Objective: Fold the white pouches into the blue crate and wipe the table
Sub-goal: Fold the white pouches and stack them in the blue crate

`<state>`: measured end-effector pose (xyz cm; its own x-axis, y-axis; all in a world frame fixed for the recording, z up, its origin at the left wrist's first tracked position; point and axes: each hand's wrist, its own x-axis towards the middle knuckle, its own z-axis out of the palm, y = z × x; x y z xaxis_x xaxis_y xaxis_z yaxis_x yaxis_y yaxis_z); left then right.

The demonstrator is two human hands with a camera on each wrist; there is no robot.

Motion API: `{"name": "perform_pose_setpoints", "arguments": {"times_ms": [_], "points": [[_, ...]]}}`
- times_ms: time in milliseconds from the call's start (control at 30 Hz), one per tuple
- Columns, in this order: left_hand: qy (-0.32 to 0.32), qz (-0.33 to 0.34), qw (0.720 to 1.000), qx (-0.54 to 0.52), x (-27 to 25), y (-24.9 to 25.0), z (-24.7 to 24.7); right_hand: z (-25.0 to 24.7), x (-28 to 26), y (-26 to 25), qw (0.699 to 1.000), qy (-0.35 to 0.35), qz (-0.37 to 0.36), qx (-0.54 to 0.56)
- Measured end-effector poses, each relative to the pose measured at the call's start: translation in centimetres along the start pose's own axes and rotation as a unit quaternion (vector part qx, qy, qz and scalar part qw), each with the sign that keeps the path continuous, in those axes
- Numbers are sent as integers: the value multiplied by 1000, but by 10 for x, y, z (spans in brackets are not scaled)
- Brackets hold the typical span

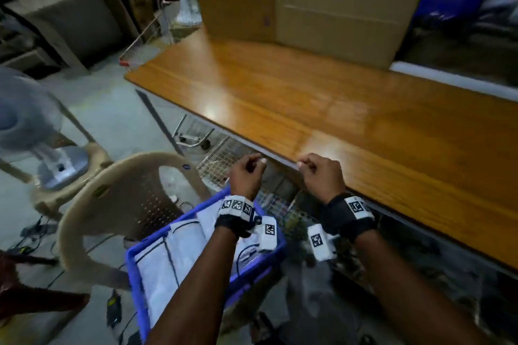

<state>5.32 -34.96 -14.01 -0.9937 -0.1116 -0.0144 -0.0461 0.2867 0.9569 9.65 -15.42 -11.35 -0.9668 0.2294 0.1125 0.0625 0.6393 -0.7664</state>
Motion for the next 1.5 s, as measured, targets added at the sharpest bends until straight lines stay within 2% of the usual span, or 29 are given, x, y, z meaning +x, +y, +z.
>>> {"name": "perform_pose_setpoints", "arguments": {"times_ms": [200, 367, 467, 600, 767, 867, 933, 1033, 1133, 1200, 1300, 1367, 1500], "points": [[-111, 28, 993, 2, -31, 57, 114, -127, -24, 80, 992, 91, 91, 16], [-203, 7, 979, 23, -83, 84, 220, -233, -68, 170, 968, 166, 189, 3], [-213, 27, 974, 75, -109, 90, 274, -291, -94, 220, 948, 206, 243, -4], [-196, 1, 976, 97, -137, 104, 324, -360, -118, 261, 927, 256, 275, -21], [-178, -18, 978, 104, -151, 108, 362, -426, -110, 293, 928, 241, 268, -93], [-177, -25, 976, 128, -147, 111, 361, -440, -86, 306, 935, 235, 249, -94], [-178, -33, 975, 131, -147, 120, 352, -443, -66, 307, 939, 206, 251, -109], [-184, -51, 975, 111, -140, 129, 337, -443, -36, 309, 931, 112, 273, -216], [-187, -86, 976, 66, -131, 131, 323, -443, -14, 317, 906, 27, 276, -320], [-186, -113, 976, 31, -126, 133, 318, -440, -8, 325, 898, 13, 291, -329], [-168, -109, 979, 30, -118, 130, 318, -425, -3, 331, 890, -22, 307, -337], [-169, -108, 979, 24, -117, 129, 318, -410, 4, 331, 888, -36, 295, -351], [-163, -147, 976, -8, -103, 116, 318, -383, 12, 312, 891, -69, 276, -354]]}}
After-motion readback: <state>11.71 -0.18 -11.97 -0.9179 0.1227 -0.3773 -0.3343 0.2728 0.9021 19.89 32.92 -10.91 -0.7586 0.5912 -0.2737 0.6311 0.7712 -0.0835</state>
